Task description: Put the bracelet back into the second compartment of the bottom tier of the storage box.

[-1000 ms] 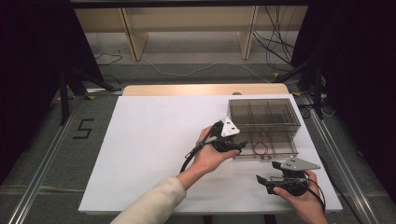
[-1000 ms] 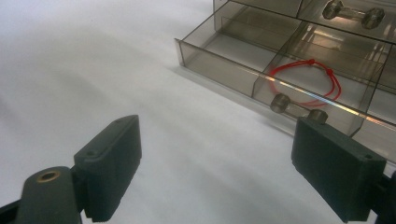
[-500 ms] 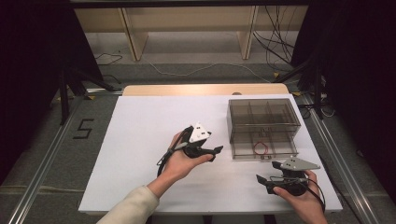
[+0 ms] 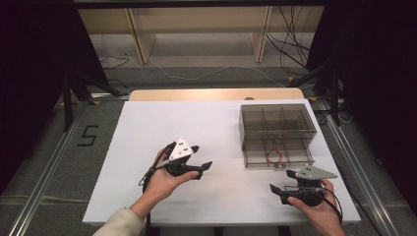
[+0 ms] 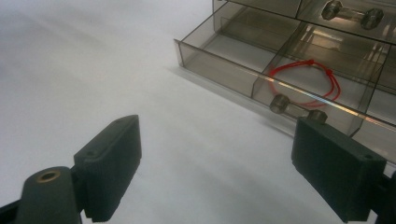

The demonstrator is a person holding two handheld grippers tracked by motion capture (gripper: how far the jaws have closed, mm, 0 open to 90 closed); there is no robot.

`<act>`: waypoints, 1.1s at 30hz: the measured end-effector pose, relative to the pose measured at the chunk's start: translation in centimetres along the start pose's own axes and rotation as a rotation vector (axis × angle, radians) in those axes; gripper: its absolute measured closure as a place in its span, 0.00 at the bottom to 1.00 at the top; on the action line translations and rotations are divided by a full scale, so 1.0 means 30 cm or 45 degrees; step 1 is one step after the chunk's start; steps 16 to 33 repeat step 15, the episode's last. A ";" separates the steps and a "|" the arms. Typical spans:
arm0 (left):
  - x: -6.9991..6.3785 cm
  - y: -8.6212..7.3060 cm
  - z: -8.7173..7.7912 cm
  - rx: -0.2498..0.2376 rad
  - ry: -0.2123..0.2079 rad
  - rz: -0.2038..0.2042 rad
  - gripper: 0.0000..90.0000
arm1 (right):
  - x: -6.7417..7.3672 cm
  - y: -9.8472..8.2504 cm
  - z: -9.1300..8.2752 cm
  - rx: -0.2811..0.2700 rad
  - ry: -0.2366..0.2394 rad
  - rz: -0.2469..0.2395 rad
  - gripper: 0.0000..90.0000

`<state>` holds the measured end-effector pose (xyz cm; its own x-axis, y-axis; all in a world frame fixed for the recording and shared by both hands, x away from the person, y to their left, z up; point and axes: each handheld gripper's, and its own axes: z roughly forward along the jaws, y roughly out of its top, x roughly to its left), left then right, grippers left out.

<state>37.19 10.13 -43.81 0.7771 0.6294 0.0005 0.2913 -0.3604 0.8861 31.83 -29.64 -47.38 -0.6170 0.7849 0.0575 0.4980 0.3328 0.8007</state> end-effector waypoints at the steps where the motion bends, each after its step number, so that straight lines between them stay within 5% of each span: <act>1: 0.007 -0.018 -0.017 0.001 0.007 -0.009 0.32 | 0.000 0.000 0.000 -0.001 0.001 0.000 0.19; 14: 0.066 -0.179 -0.157 0.036 0.123 -0.072 0.30 | 0.001 0.001 -0.001 -0.005 0.006 -0.006 0.19; 33: 0.068 -0.183 -0.160 0.038 0.124 -0.079 0.29 | 0.001 0.001 0.000 -0.007 0.007 -0.006 0.19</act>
